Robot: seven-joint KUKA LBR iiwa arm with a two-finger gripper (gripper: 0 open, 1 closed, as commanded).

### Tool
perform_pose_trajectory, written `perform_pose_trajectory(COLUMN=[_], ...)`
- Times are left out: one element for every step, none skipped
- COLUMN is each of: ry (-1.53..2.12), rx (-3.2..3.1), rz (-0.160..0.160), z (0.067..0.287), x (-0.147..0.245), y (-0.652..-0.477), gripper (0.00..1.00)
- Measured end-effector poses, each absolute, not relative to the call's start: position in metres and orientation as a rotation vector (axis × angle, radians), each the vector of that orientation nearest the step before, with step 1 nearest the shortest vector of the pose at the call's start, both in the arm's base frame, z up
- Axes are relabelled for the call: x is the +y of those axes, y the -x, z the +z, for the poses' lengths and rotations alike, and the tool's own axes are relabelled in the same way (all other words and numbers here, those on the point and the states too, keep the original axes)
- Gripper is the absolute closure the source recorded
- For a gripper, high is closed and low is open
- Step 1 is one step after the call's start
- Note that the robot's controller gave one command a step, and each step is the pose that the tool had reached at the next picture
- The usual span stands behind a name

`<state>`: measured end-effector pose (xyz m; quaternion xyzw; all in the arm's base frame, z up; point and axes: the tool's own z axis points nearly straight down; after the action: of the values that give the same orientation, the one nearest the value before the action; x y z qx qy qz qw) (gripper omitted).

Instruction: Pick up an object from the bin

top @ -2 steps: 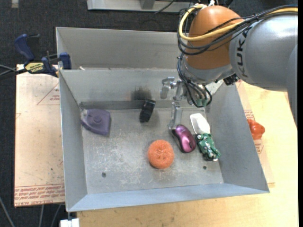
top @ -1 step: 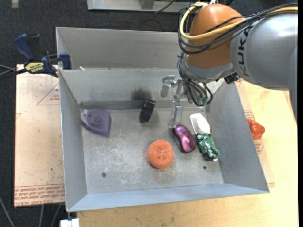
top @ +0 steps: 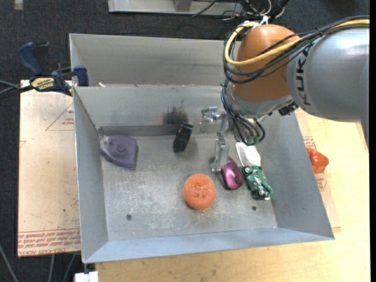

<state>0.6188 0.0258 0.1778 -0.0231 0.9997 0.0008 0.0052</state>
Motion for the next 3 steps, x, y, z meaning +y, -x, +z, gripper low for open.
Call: perform_pose_trajectory(ry=[0.256, 0.458, 0.830], rx=[3.149, 3.084, 3.032], rz=[0.002, -0.001, 0.005], z=[0.178, 0.191, 0.124], x=[0.027, 0.021, 0.026], y=[-0.587, -0.581, -0.561], gripper=[0.00, 0.00, 0.00])
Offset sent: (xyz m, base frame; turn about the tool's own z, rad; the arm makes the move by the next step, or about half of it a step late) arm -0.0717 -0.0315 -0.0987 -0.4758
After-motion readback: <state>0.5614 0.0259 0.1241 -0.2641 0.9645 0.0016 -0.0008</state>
